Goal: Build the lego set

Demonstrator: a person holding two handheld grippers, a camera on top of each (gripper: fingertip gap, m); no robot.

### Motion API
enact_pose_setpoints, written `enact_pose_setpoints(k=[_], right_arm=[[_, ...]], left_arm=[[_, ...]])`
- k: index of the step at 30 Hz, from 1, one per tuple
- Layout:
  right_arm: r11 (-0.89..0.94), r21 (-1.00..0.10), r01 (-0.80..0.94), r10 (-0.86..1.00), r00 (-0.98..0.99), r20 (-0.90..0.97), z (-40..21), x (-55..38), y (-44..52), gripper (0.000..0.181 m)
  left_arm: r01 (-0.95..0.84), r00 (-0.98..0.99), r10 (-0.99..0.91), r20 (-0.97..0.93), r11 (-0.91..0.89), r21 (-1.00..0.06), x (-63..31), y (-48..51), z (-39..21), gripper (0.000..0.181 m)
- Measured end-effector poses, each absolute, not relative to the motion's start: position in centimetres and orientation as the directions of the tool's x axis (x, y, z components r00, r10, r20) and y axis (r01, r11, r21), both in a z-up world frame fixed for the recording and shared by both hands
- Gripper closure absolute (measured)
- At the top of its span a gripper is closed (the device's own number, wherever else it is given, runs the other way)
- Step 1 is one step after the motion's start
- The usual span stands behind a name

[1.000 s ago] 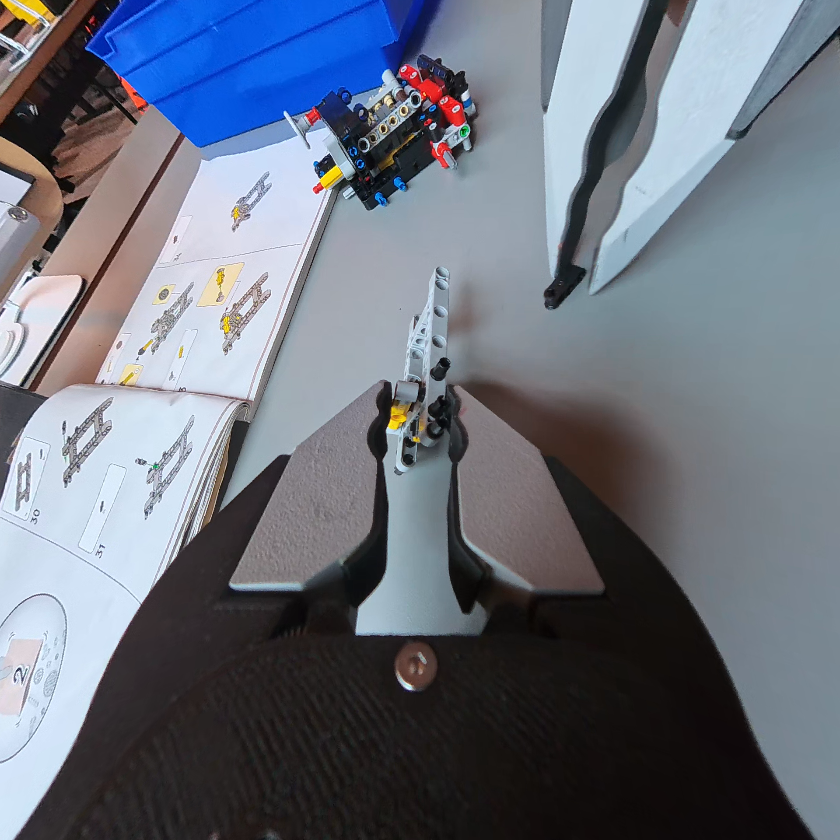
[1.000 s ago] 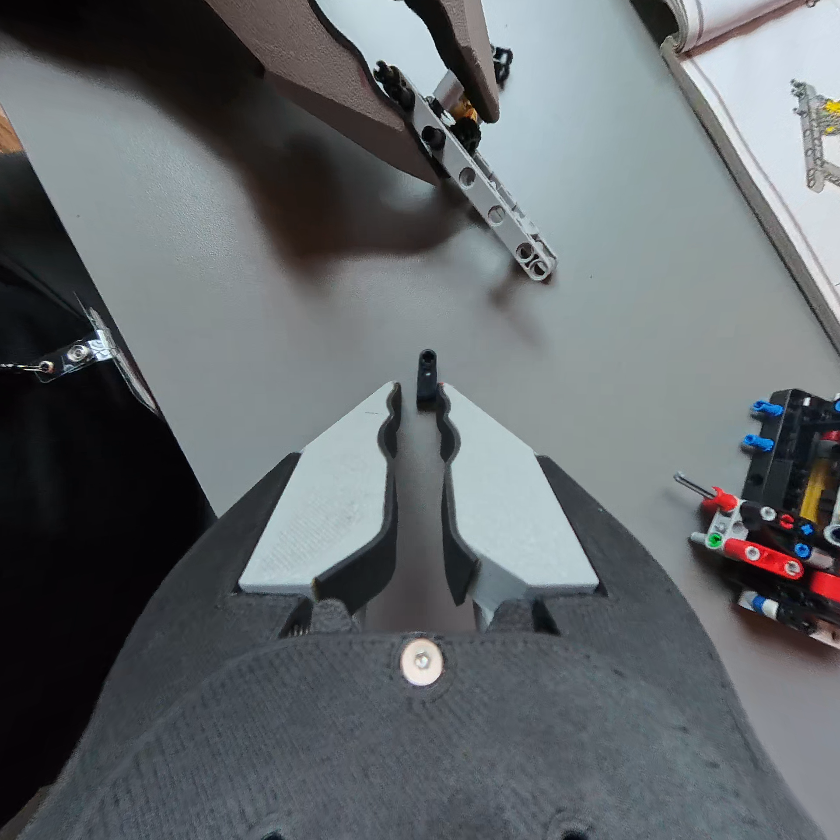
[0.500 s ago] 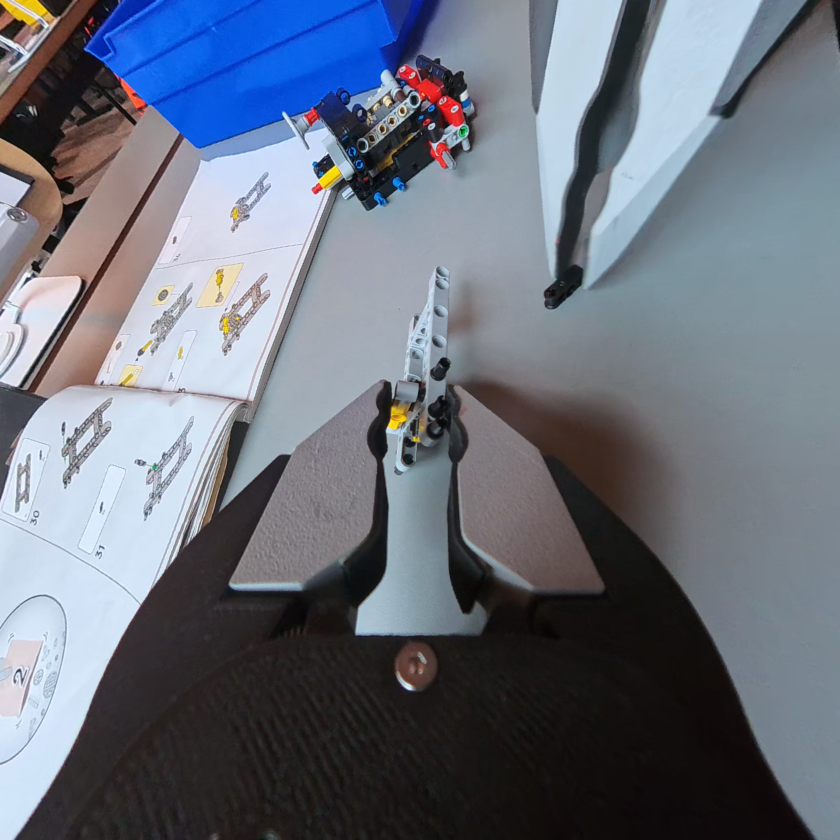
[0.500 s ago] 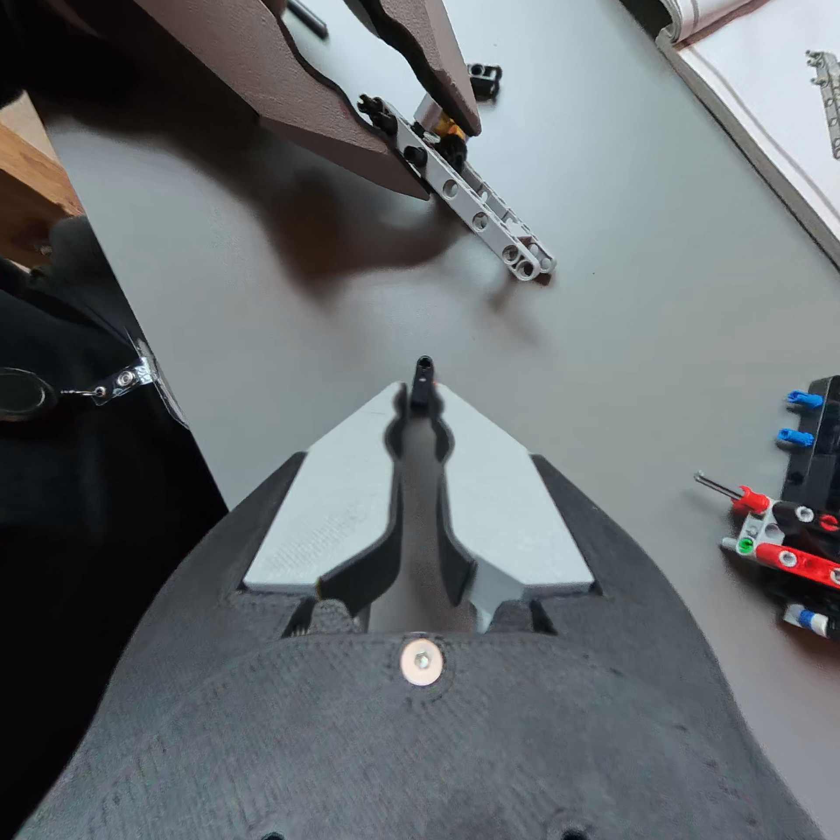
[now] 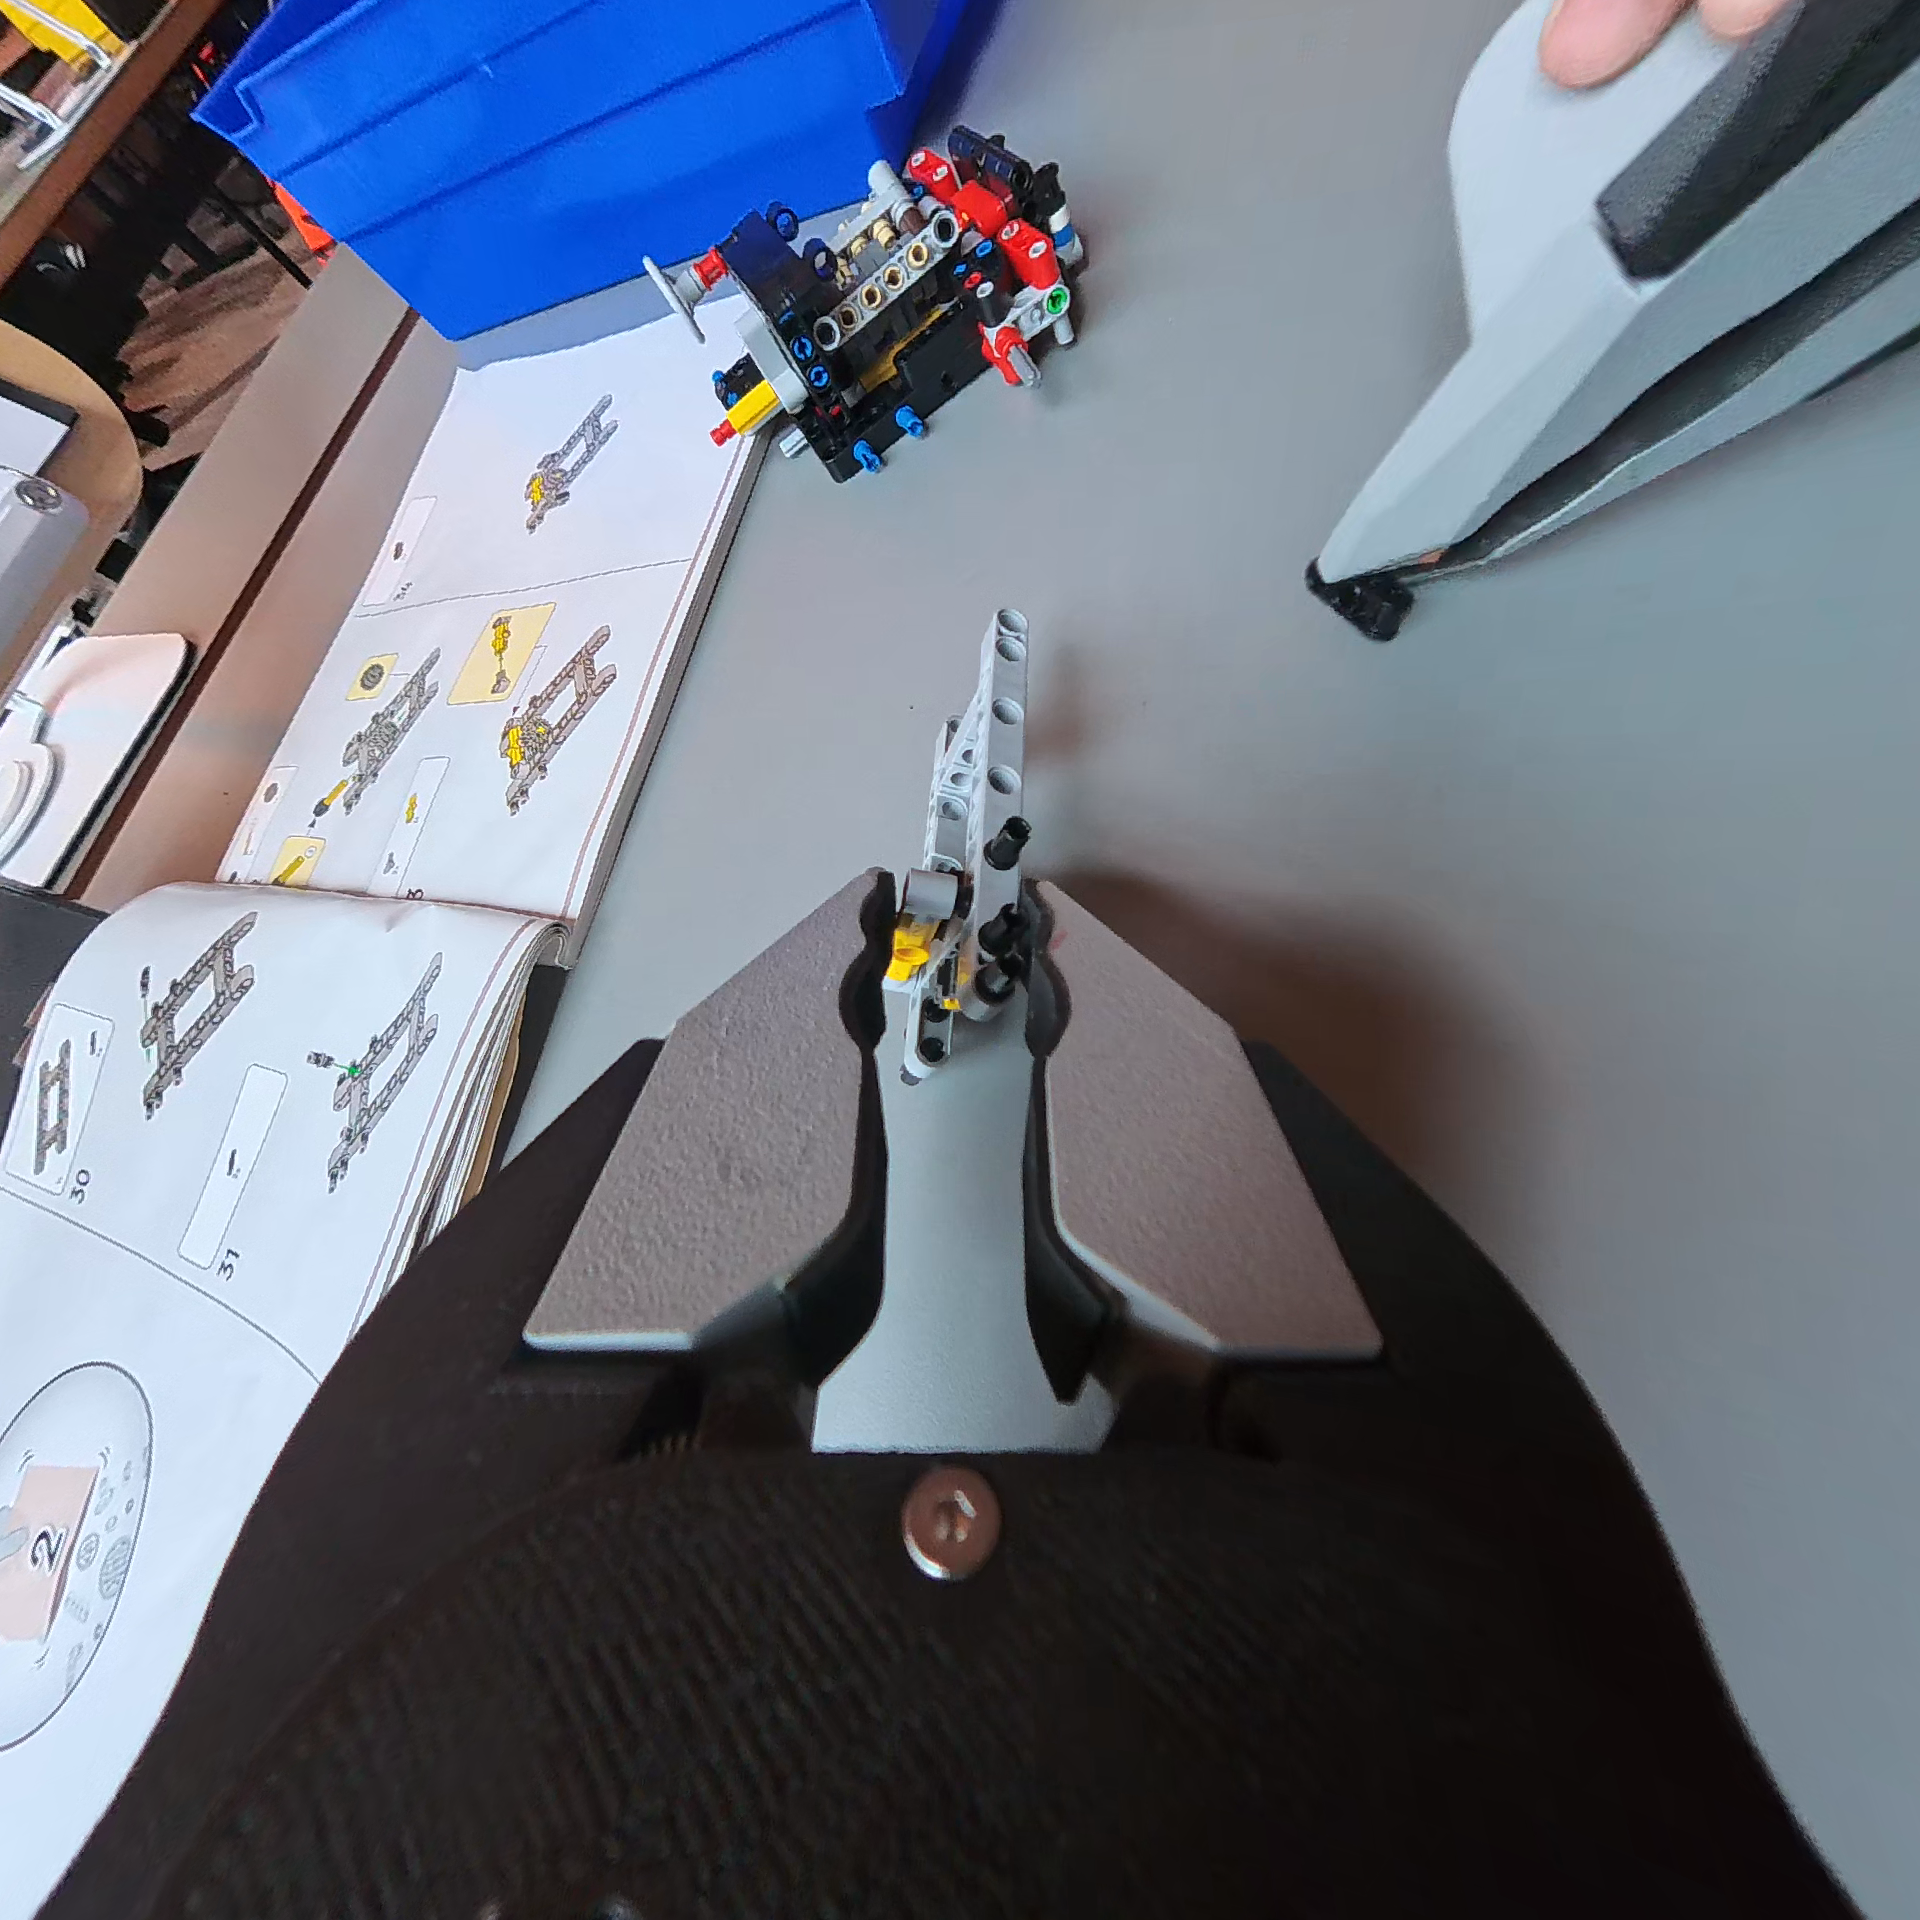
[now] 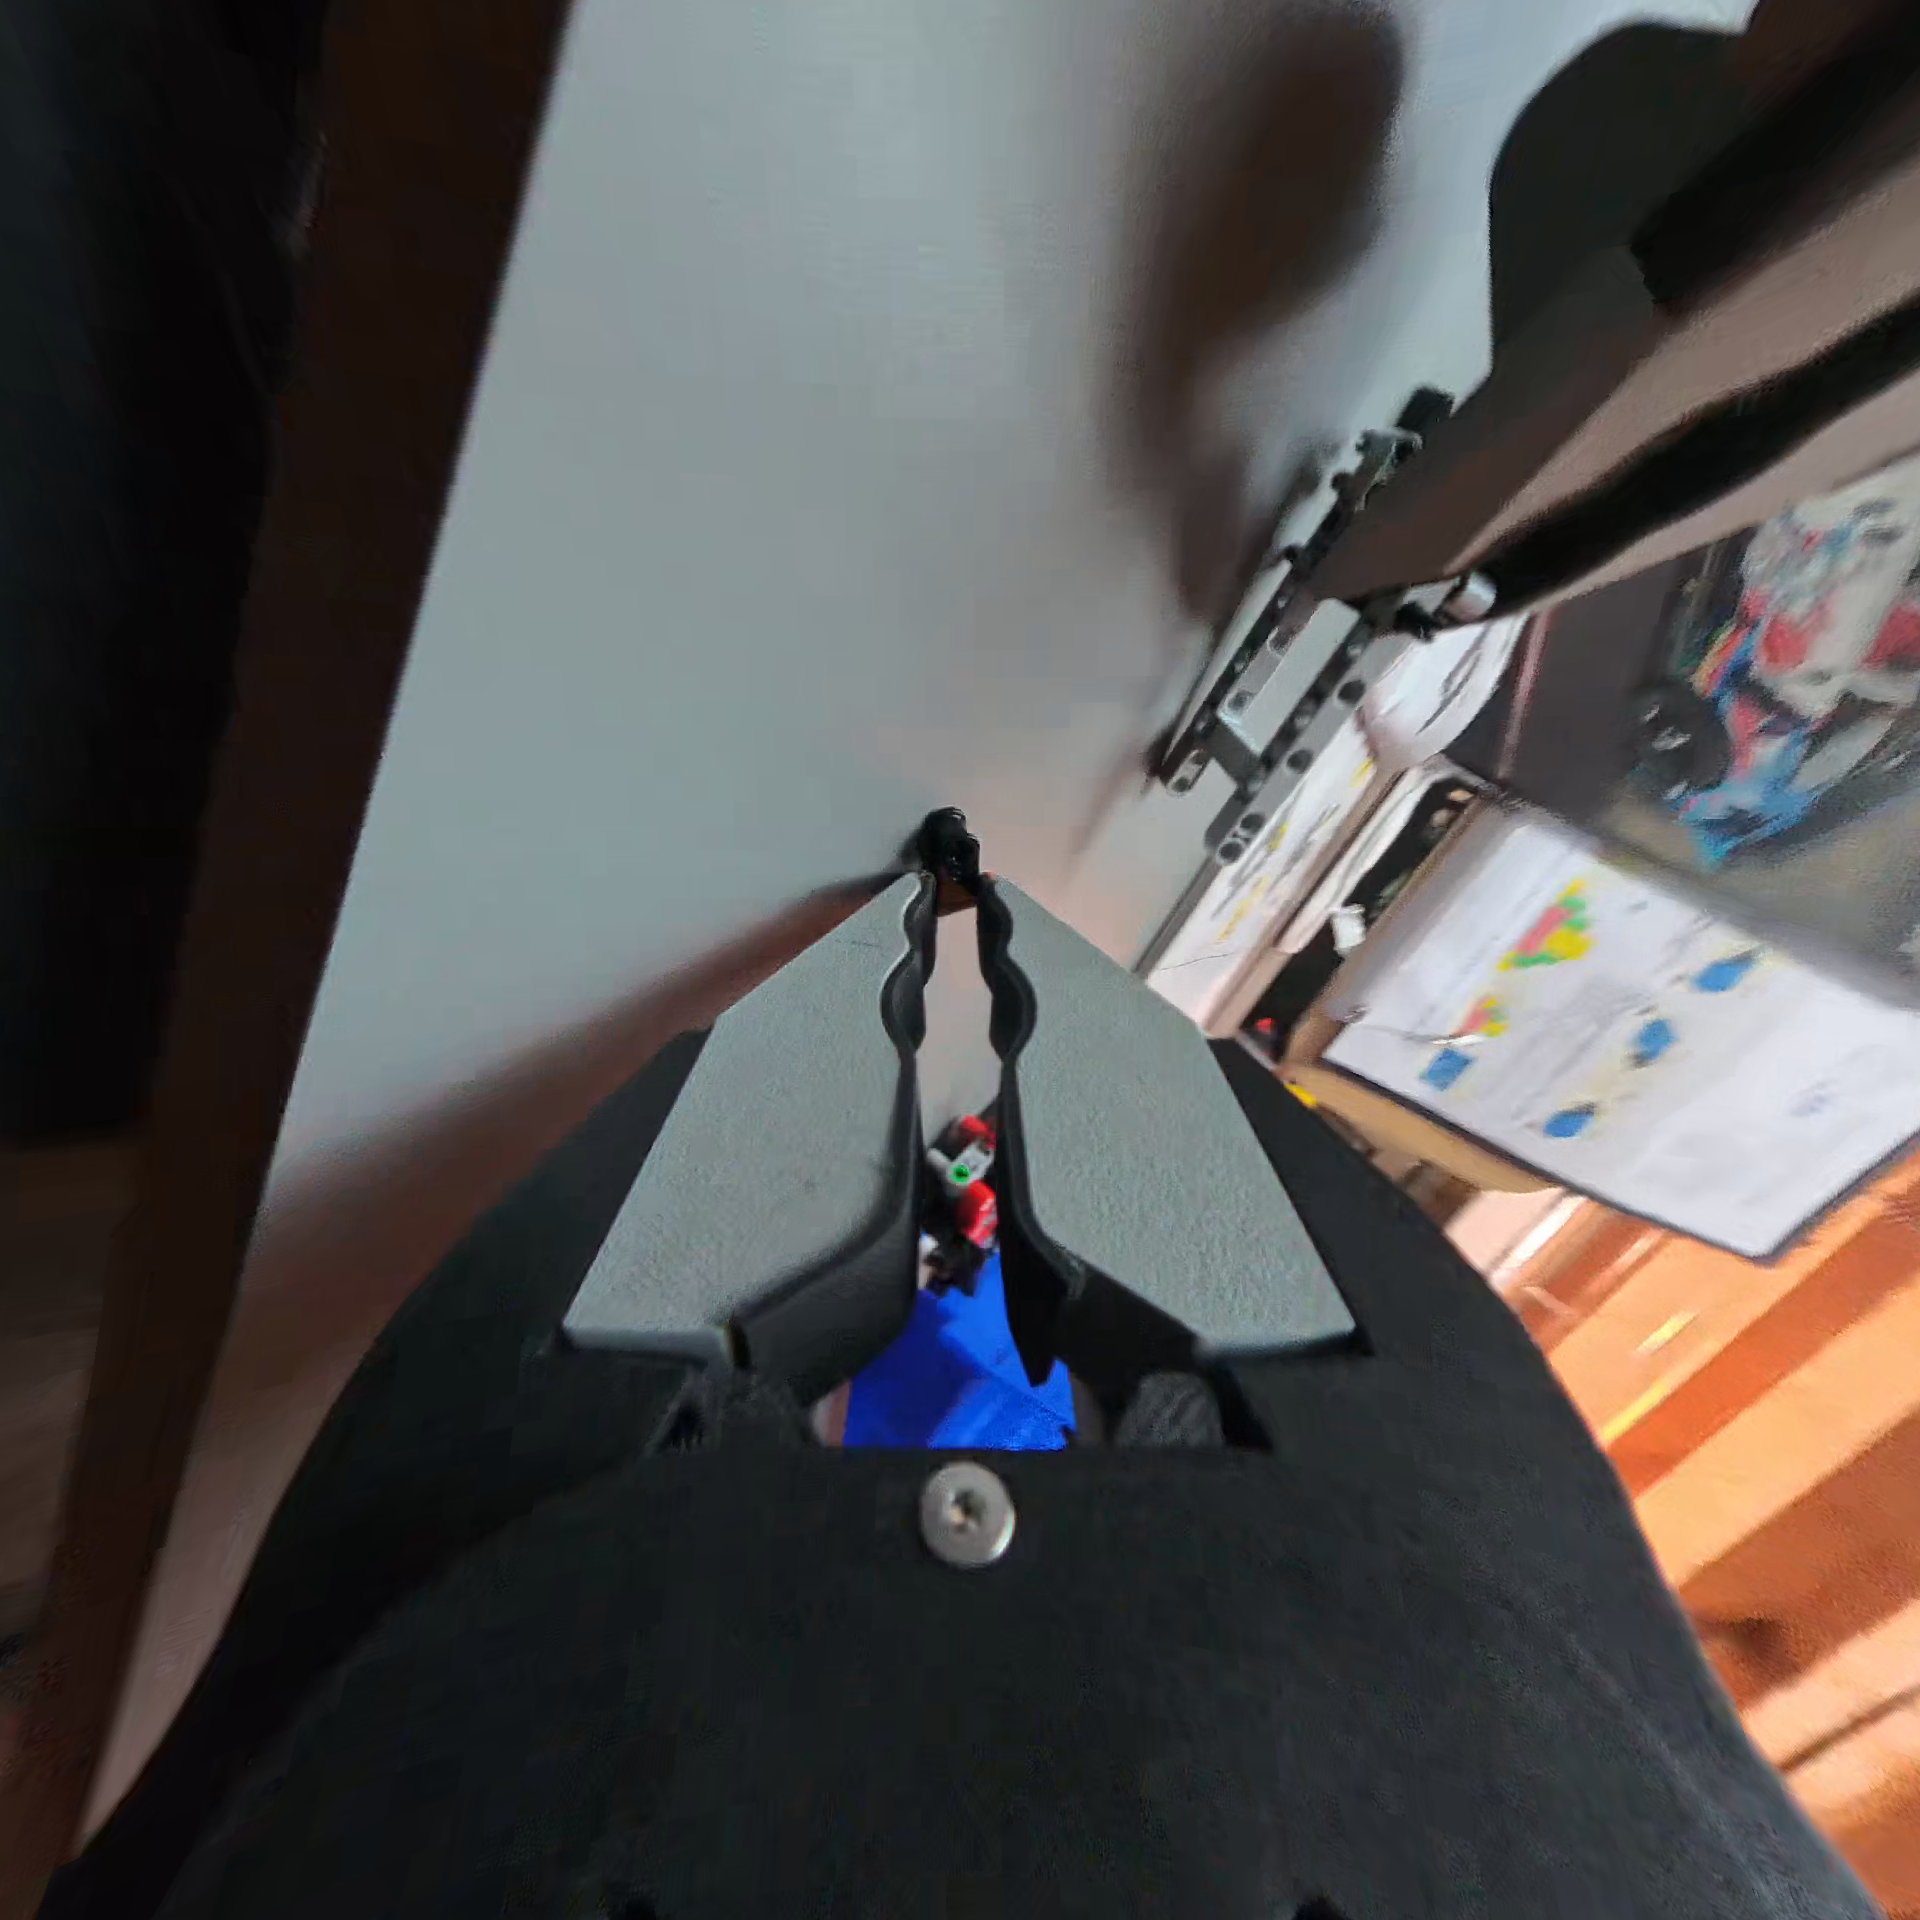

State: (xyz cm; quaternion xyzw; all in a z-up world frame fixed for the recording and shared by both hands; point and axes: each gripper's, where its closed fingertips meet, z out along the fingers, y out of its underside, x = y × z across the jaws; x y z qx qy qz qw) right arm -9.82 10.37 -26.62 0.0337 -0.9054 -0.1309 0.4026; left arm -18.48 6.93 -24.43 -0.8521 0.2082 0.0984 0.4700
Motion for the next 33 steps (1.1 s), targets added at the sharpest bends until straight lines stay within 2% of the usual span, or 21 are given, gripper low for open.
enact_pose_setpoints(k=[3,6,10,12,17,19,21,27,33], right_arm=[[0.953,0.303,-0.007,-0.223,-0.695,0.684,-26.6,-9.2,10.5,0.177],[0.962,0.272,-0.032,-0.206,-0.736,0.645,-26.4,-8.3,10.3,0.17],[0.974,0.222,-0.04,-0.167,-0.792,0.587,-26.4,-6.9,10.3,0.171],[0.99,0.136,-0.018,-0.094,-0.811,0.578,-26.3,-6.7,9.8,0.172],[0.936,-0.275,0.221,0.33,-0.823,0.462,-25.0,-8.2,9.8,0.167],[0.887,-0.361,0.287,0.419,-0.828,0.373,-24.9,-8.6,10.0,0.162],[0.88,-0.373,0.295,0.42,-0.848,0.322,-25.3,-8.7,9.9,0.165],[0.895,-0.312,0.319,0.403,-0.879,0.256,-26.9,-8.8,9.9,0.174],[0.835,-0.373,0.404,0.49,-0.855,0.17,-27.0,-8.7,9.6,0.174]], left_arm=[[-0.449,0.893,-0.262,-0.365,-0.471,-0.759,-18.5,6.9,-24.4,0.16],[-0.45,0.893,-0.263,-0.366,-0.471,-0.759,-18.5,6.9,-24.4,0.16],[-0.452,0.892,-0.265,-0.367,-0.47,-0.758,-18.4,6.9,-24.4,0.16],[-0.452,0.891,-0.266,-0.367,-0.47,-0.758,-18.4,6.9,-24.4,0.16],[-0.45,0.893,-0.266,-0.364,-0.47,-0.76,-18.4,6.9,-24.4,0.16],[-0.454,0.89,-0.268,-0.368,-0.468,-0.758,-18.4,6.9,-24.4,0.16],[-0.459,0.888,-0.268,-0.374,-0.467,-0.756,-18.3,6.9,-24.4,0.16],[-0.468,0.883,-0.271,-0.382,-0.464,-0.752,-18.3,6.9,-24.4,0.16],[-0.481,0.876,-0.279,-0.393,-0.459,-0.747,-18.2,6.9,-24.5,0.16]])
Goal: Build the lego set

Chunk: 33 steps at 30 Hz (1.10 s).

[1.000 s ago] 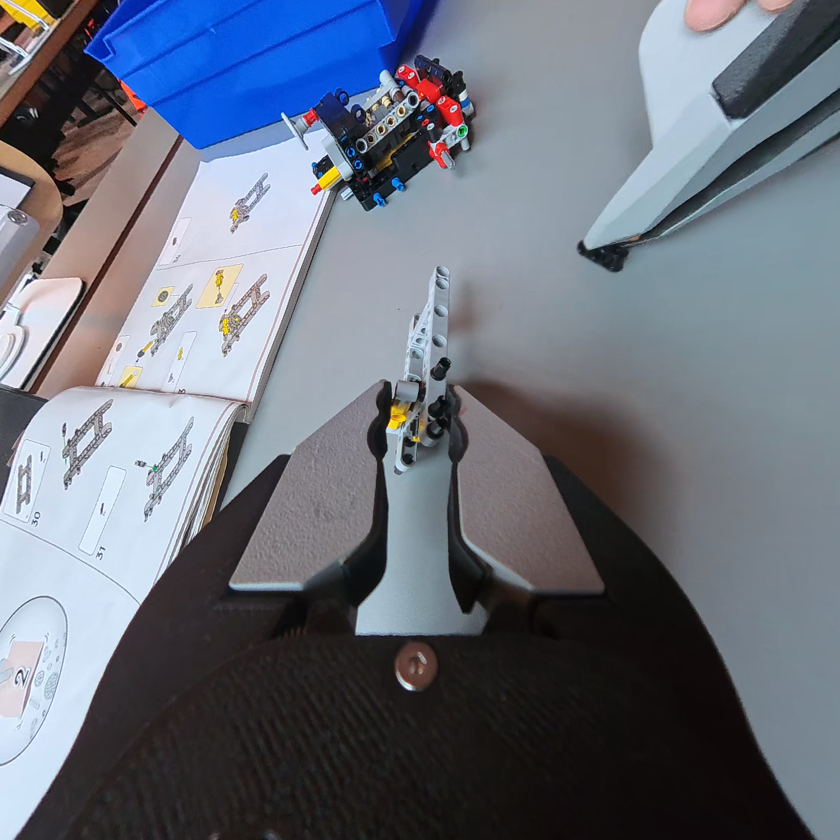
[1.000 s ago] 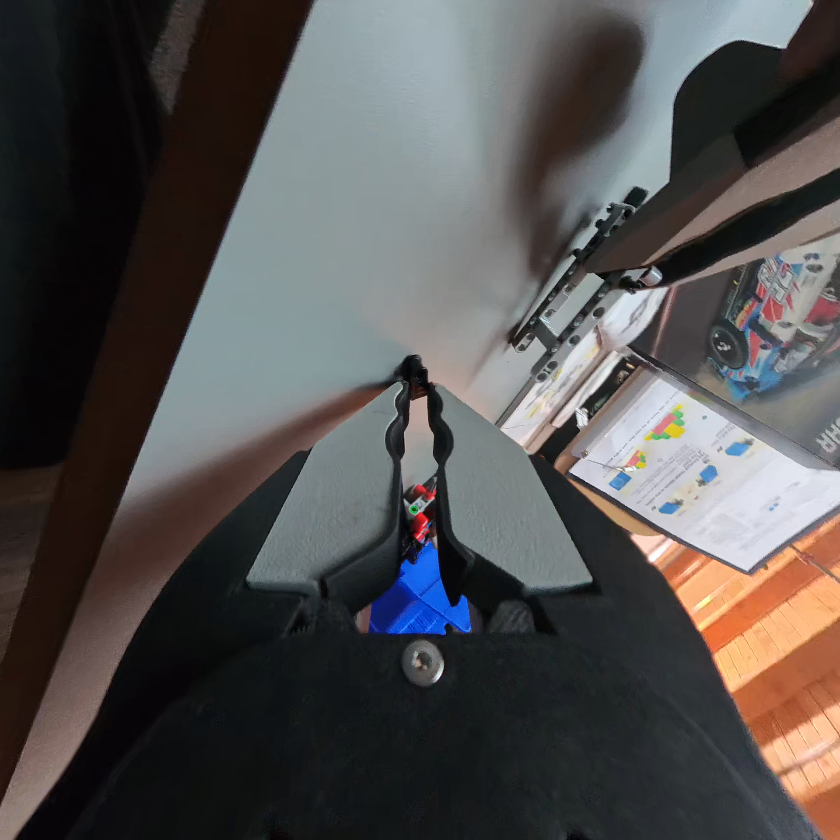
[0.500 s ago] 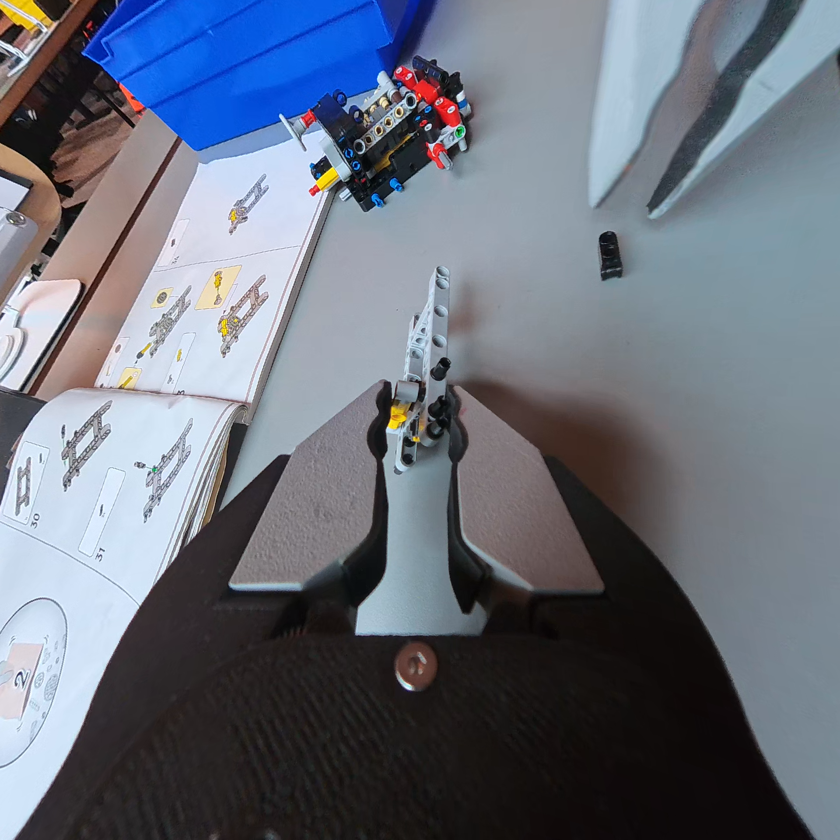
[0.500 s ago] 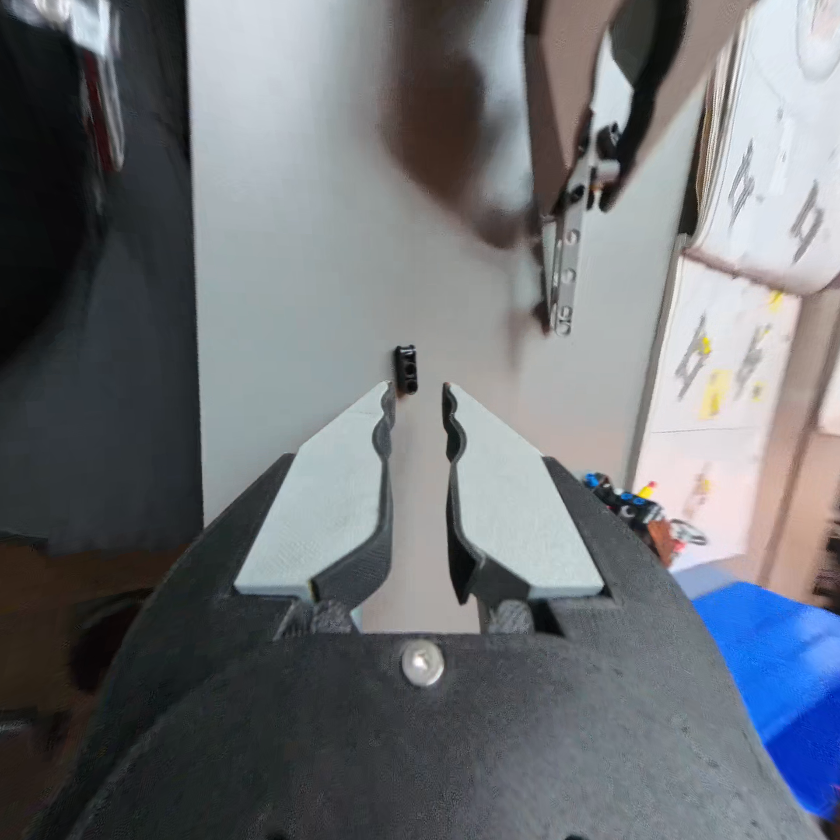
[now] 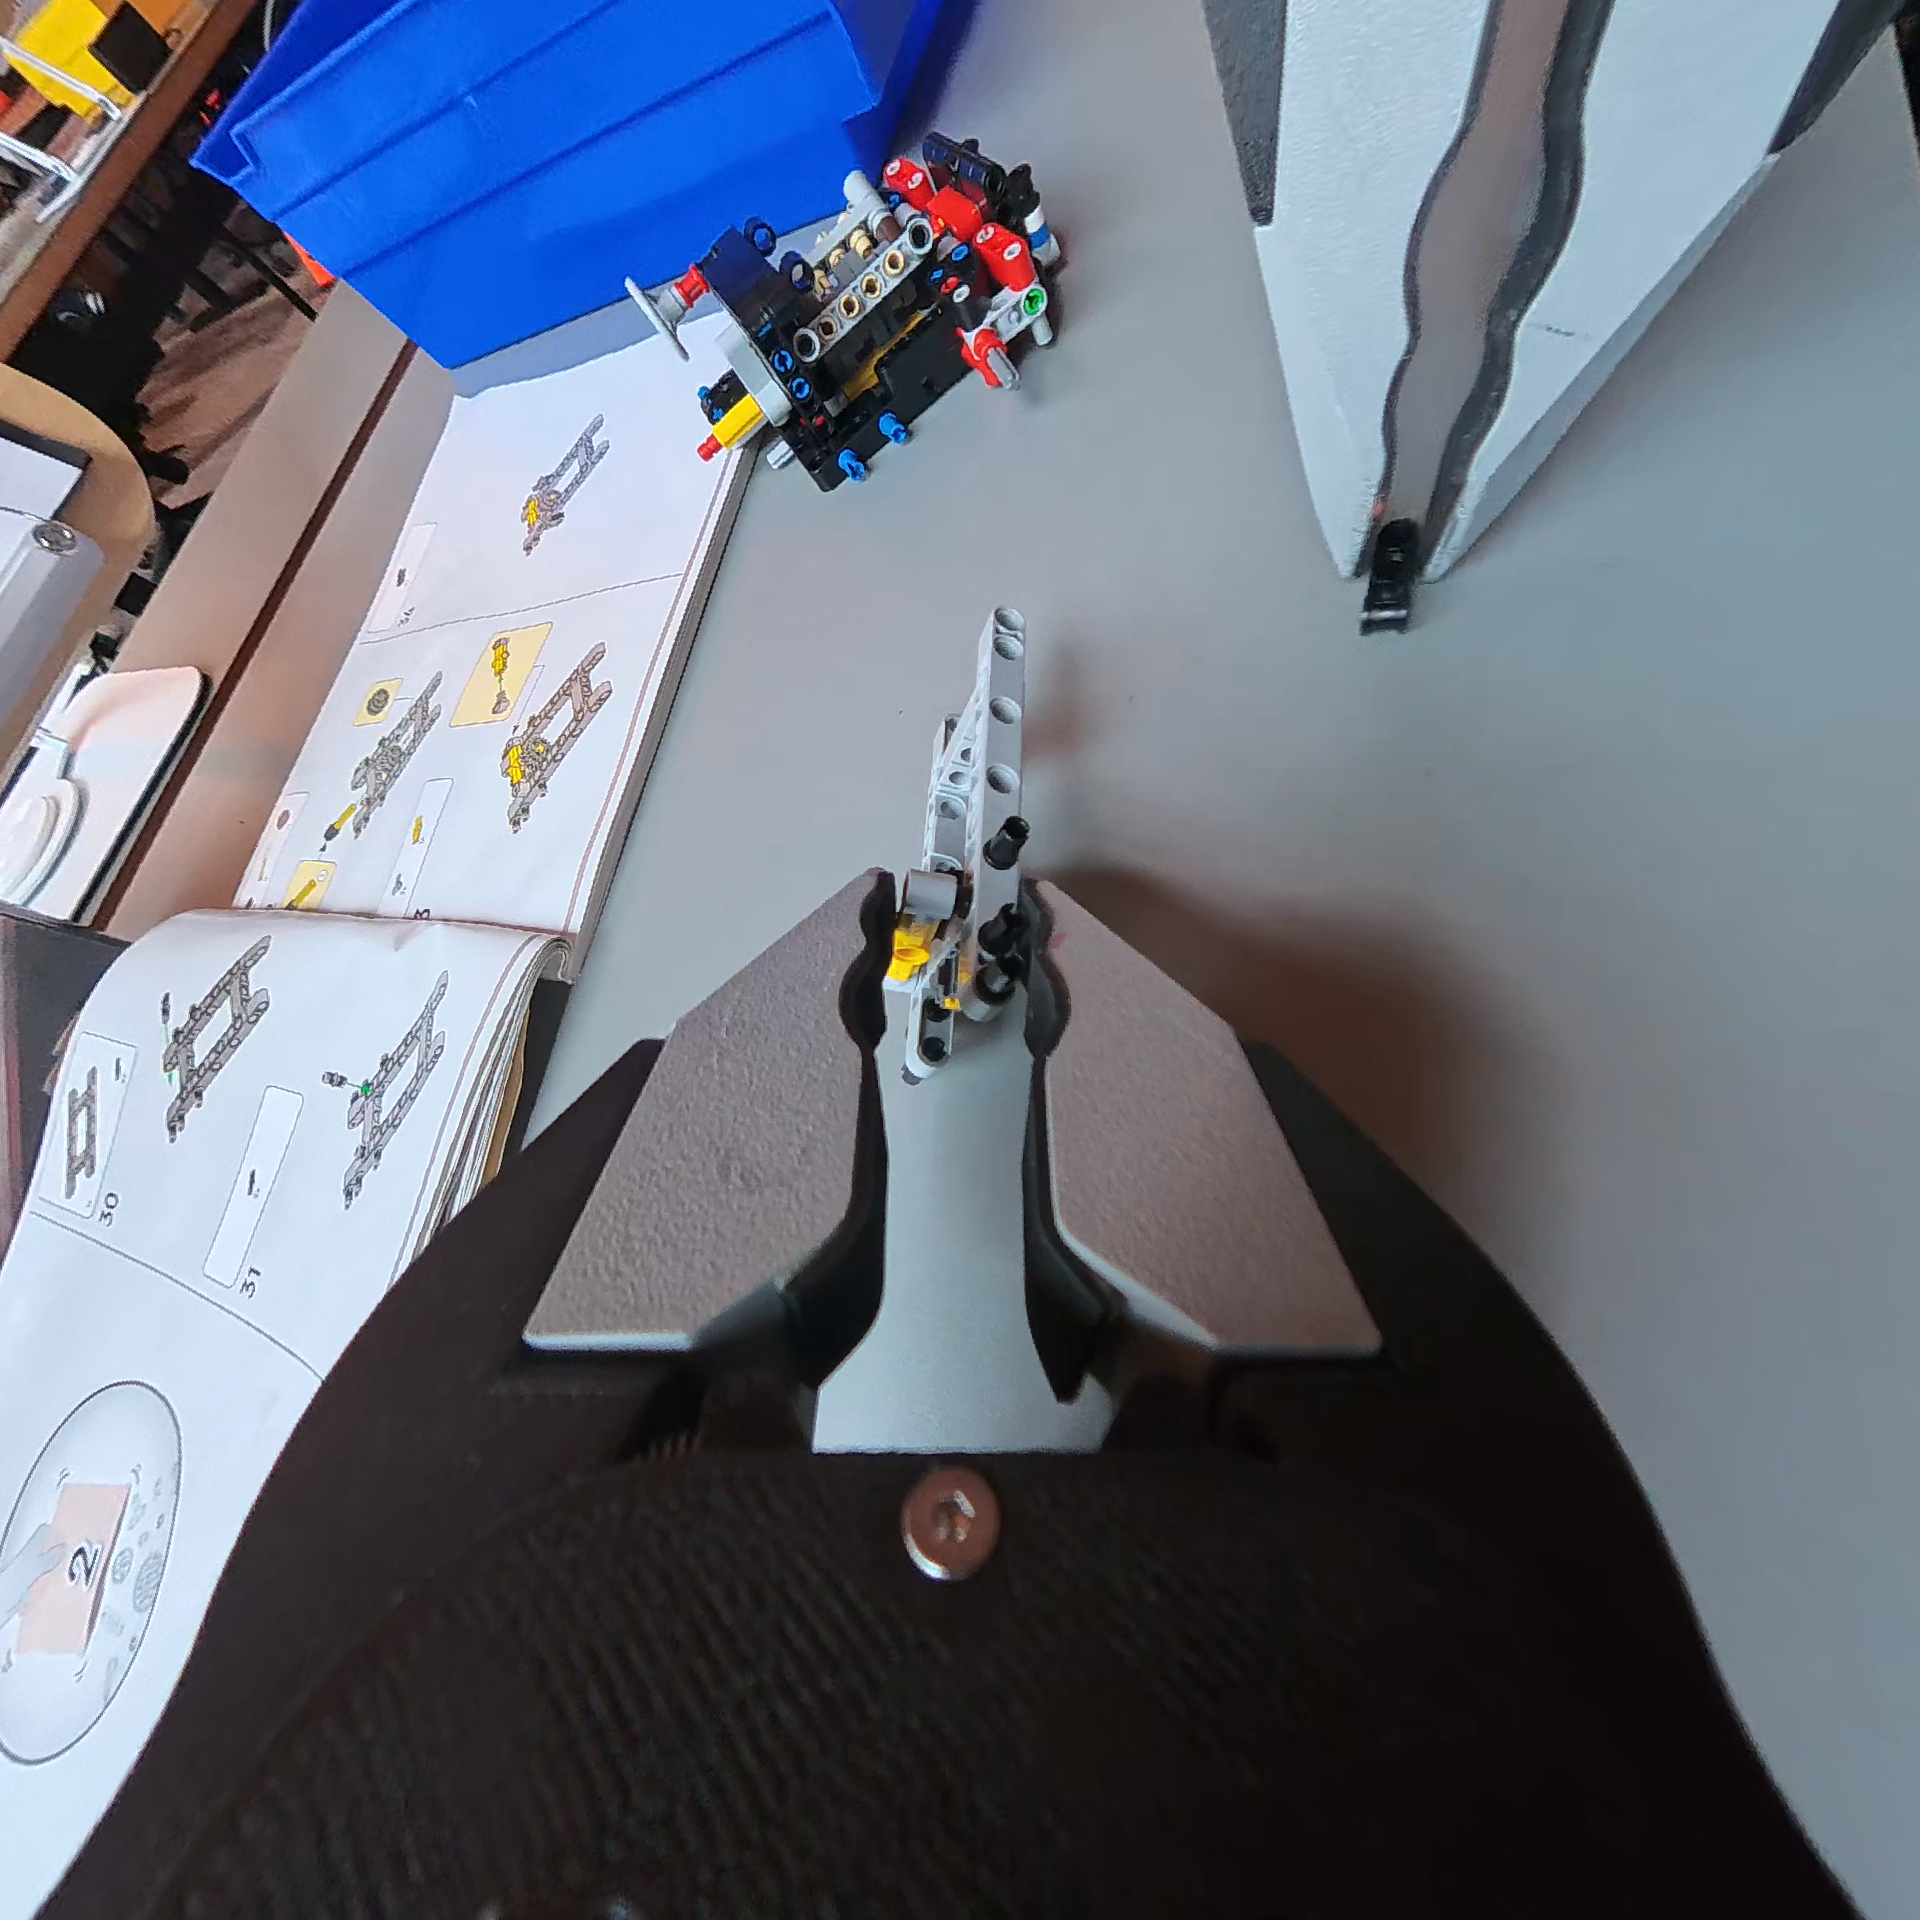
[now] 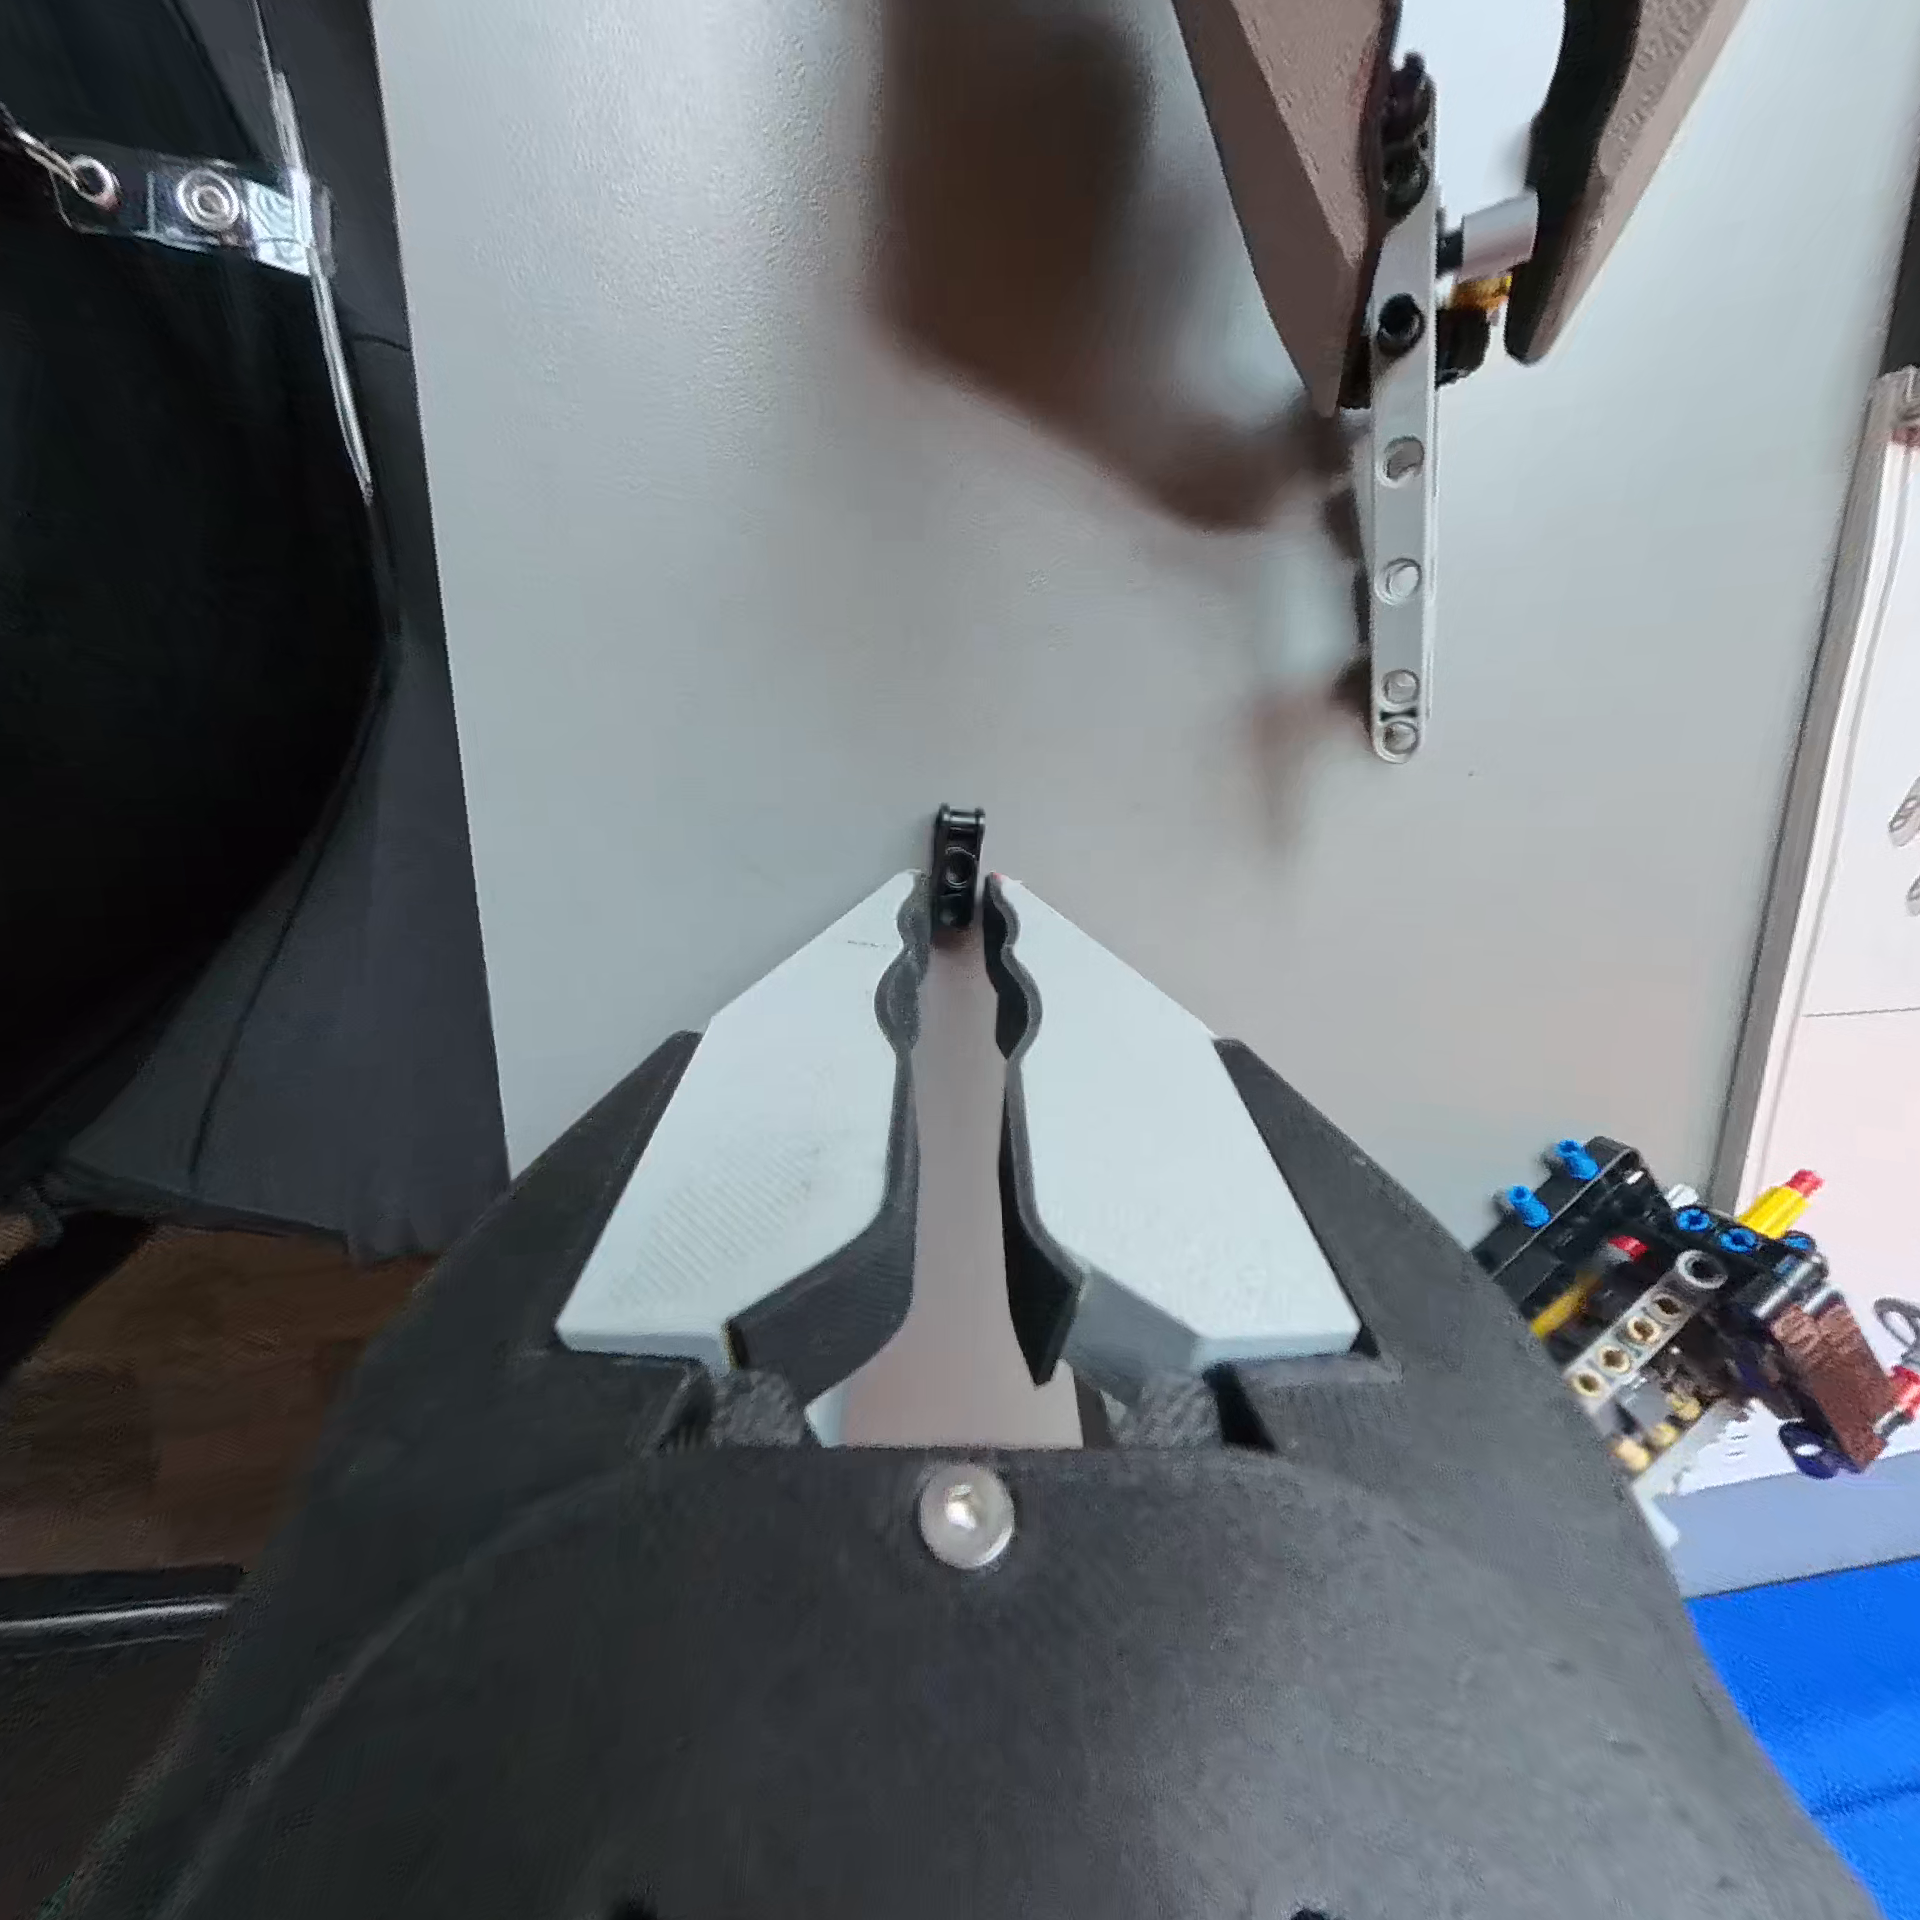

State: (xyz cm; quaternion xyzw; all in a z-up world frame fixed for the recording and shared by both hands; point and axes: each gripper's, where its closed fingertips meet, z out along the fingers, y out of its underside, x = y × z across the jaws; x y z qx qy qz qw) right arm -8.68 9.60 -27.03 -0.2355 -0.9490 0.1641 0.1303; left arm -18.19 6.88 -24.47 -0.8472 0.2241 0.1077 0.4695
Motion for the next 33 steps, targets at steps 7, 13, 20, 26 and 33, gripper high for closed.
enact_pose_setpoints(k=[7,13,20,26,33], right_arm=[[0.804,-0.376,0.461,0.539,-0.832,0.131,-27.1,-8.7,9.7,0.176],[0.561,-0.506,0.655,0.729,-0.681,-0.074,-25.6,-9.2,8.6,0.177],[-0.064,-0.789,0.611,0.836,-0.399,-0.376,-19.5,-14.5,7.4,0.177],[-0.225,-0.775,0.591,0.86,-0.254,-0.443,-21.5,-16.5,7.0,0.177],[-0.256,-0.787,0.562,0.888,-0.185,-0.421,-21.4,-17.5,7.4,0.177]], left_arm=[[-0.479,0.877,-0.28,-0.39,-0.458,-0.749,-18.1,6.9,-24.5,0.16],[-0.483,0.875,-0.287,-0.39,-0.457,-0.747,-17.8,6.9,-24.5,0.16],[-0.399,0.917,-0.229,-0.327,-0.503,-0.767,-18.0,7.8,-24.4,0.16],[-0.349,0.937,-0.201,-0.285,-0.524,-0.777,-18.0,8.0,-24.3,0.16],[-0.284,0.959,-0.18,-0.22,-0.535,-0.796,-18.3,8.1,-24.2,0.161]])
